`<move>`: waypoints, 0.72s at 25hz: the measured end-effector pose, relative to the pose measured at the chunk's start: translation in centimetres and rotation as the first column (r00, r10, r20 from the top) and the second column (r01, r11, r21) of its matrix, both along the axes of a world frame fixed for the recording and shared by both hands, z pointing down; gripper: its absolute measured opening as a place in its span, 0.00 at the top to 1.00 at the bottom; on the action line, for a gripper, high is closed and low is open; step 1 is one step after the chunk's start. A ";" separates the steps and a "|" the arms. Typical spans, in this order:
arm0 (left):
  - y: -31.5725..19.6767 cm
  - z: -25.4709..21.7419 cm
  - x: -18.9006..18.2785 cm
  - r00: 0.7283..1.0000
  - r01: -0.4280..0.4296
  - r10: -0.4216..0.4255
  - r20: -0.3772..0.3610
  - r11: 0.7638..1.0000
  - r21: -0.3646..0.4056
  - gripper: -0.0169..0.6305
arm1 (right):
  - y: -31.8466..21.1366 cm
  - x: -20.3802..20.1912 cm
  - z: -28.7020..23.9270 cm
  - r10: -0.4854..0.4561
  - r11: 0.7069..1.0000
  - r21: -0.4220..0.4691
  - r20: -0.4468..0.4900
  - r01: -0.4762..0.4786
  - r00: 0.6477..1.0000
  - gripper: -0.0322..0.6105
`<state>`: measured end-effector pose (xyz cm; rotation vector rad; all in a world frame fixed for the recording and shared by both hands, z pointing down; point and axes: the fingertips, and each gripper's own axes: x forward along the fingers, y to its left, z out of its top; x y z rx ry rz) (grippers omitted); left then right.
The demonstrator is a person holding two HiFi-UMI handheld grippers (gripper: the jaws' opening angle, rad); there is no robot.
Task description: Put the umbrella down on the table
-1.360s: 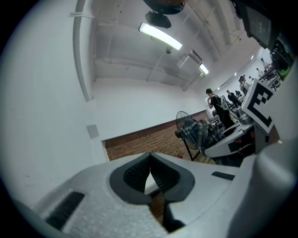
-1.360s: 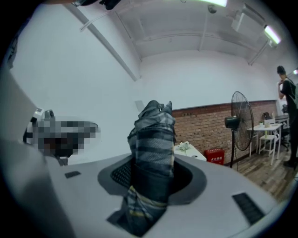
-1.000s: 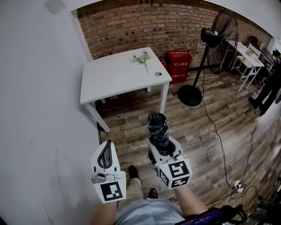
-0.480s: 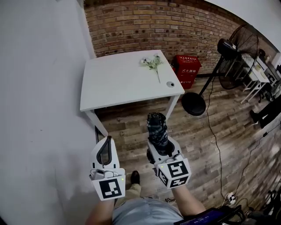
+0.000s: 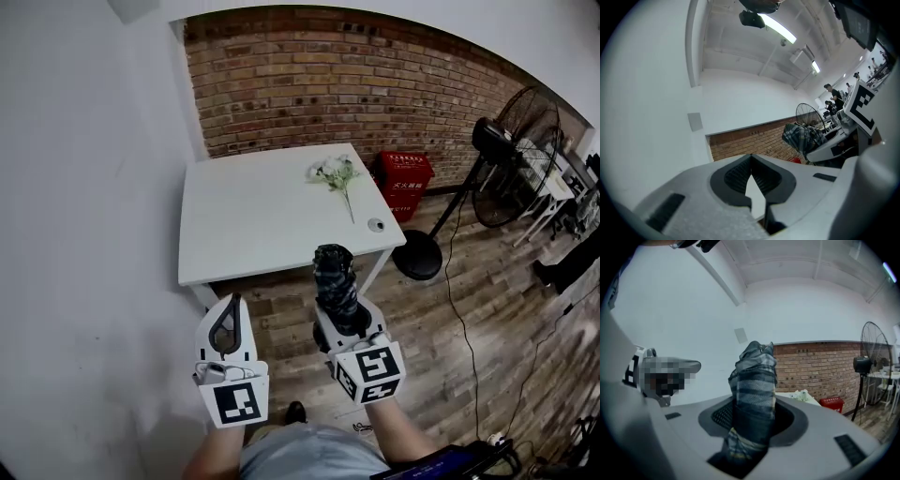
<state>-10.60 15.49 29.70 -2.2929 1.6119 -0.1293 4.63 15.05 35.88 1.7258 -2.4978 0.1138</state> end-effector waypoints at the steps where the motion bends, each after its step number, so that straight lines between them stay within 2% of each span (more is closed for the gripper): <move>1: -0.6 -0.1 -0.1 1.000 -0.004 0.004 0.000 1.000 0.003 0.96 | -0.6 -0.2 -0.2 0.003 1.000 0.006 0.002 -0.003 1.000 0.67; 10: -3.5 0.3 0.5 0.999 -0.045 0.045 0.001 0.999 -0.002 0.96 | -3.0 0.0 -1.1 0.027 0.999 0.031 0.010 -0.028 1.000 0.67; 18: -5.7 1.9 2.4 0.997 -0.080 0.080 0.012 0.996 -0.030 0.96 | -4.7 1.5 0.0 0.057 0.998 0.011 0.015 -0.057 0.998 0.67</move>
